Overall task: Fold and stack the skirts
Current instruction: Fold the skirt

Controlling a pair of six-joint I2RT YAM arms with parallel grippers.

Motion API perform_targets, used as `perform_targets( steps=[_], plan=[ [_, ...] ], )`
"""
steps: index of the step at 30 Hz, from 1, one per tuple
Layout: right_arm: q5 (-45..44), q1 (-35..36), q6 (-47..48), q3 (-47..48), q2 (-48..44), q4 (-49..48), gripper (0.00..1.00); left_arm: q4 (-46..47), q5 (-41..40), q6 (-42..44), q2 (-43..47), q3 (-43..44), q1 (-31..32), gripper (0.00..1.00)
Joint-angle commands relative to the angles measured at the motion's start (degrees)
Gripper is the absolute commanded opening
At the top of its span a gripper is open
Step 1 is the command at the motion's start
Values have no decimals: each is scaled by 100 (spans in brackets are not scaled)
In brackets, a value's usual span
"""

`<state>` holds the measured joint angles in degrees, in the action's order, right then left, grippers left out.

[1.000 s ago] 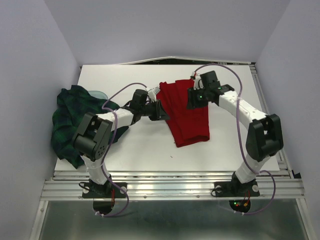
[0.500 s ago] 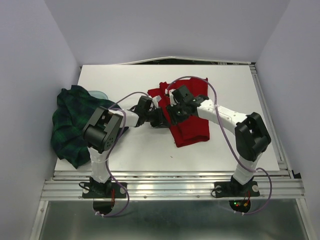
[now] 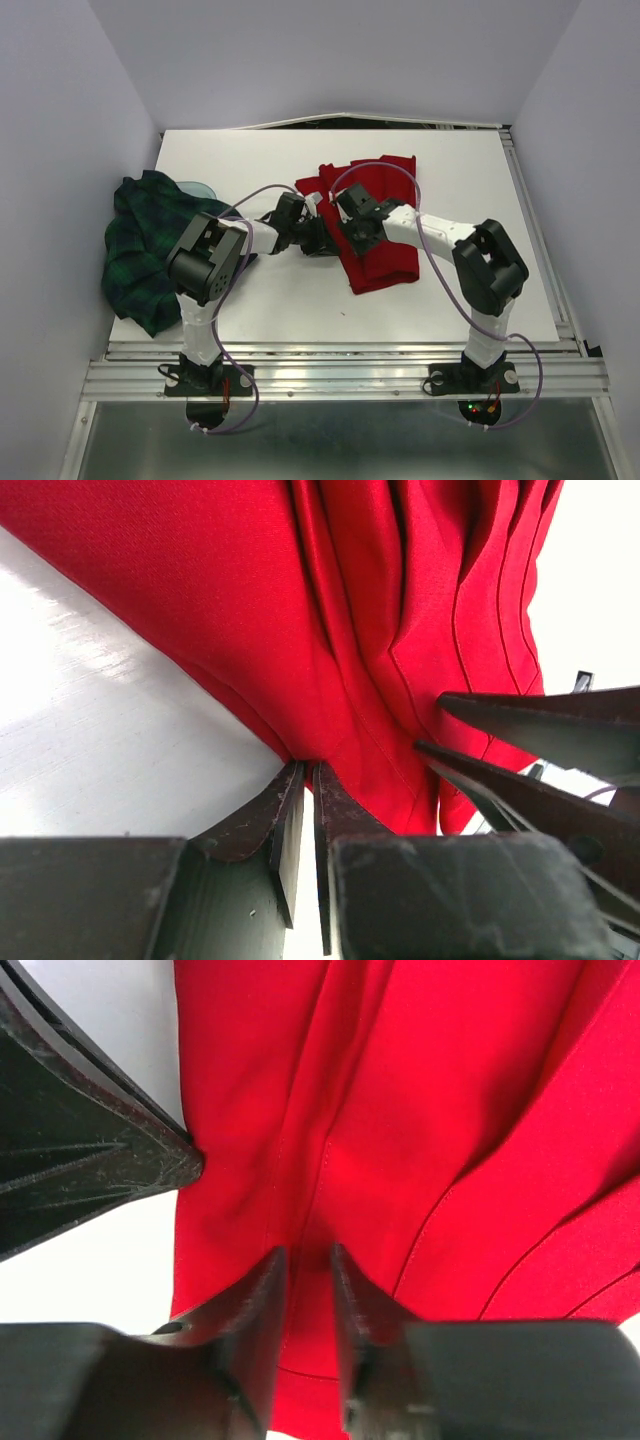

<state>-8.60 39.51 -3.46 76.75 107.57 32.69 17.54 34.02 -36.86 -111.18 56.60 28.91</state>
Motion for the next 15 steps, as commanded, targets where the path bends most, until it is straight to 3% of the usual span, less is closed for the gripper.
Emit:
perform_targets(
  steps=[1, 8, 15],
  plan=[
    [-151, 75, 74, -46, 71, -210, 22, 196, 183, 48, 288, -157, 45, 20],
    [51, 75, 21, 138, 62, -149, 2, 557, 404, -137, 1071, -518, 212, 22],
    [95, 75, -31, 174, -34, -122, 1, 637, 368, -242, 598, -317, 317, 22]
  ],
)
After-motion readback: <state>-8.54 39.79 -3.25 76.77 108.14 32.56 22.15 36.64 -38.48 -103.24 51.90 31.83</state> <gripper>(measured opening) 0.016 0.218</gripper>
